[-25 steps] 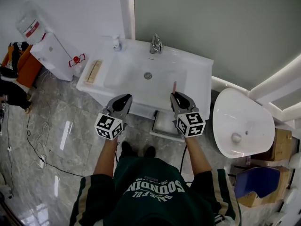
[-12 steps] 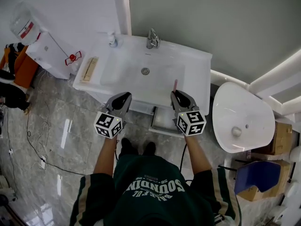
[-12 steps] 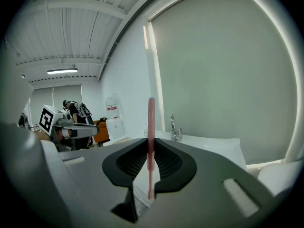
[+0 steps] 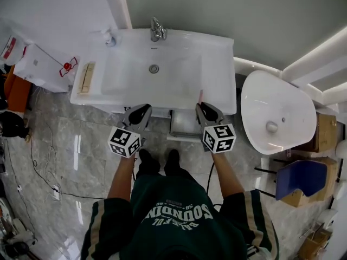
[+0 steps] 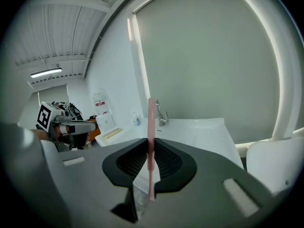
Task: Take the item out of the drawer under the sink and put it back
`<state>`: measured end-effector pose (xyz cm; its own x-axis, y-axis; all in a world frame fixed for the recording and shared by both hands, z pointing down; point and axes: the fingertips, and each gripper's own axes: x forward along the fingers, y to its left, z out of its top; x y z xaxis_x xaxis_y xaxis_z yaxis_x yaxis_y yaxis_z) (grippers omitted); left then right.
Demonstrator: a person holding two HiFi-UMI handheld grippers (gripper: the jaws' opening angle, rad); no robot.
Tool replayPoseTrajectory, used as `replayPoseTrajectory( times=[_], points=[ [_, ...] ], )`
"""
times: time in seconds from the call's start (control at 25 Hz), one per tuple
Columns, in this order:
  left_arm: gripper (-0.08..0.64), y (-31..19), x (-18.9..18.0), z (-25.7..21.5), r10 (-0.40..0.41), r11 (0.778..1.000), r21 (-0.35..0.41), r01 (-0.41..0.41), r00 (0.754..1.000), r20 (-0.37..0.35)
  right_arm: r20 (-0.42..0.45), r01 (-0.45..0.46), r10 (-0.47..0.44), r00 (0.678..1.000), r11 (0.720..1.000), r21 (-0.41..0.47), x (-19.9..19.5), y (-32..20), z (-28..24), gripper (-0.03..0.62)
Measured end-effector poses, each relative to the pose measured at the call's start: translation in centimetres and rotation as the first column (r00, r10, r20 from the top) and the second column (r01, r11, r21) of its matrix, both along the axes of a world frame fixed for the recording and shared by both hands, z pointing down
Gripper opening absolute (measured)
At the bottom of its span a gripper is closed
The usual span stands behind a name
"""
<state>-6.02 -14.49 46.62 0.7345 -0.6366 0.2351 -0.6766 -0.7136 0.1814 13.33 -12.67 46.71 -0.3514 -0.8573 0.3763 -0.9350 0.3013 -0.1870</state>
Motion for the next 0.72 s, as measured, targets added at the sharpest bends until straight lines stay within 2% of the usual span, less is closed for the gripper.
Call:
replayPoseTrajectory(
  times=[0.16, 0.36, 0.56, 0.72],
  points=[
    [0.071, 0.1, 1.4, 2.1, 0.037, 0.998, -0.042, -0.036, 0.999, 0.009, -0.033, -0.022, 0.02, 0.999, 0.998, -0.051, 1.3, 0.9, 3.2, 0.051],
    [0.071, 0.6, 2.1, 5.1, 0.064, 0.993, -0.103, -0.062, 0.998, 0.023, -0.1, 0.0, -0.013, 0.995, 0.992, -0.124, 1.3, 2.0, 8.1, 0.051],
    [0.071, 0.9, 1.5, 7.8, 0.057, 0.987, -0.154, -0.051, 0.998, 0.034, -0.216, 0.109, -0.146, 0.965, 0.979, -0.175, -0.7, 2.9, 13.1, 0.051],
    [0.071, 1.3, 0.3, 9.8, 0.035, 0.982, -0.186, -0.025, 0.998, 0.047, -0.263, 0.208, -0.274, 0.925, 0.945, -0.254, -3.0, 4.0, 18.5, 0.051]
  ],
)
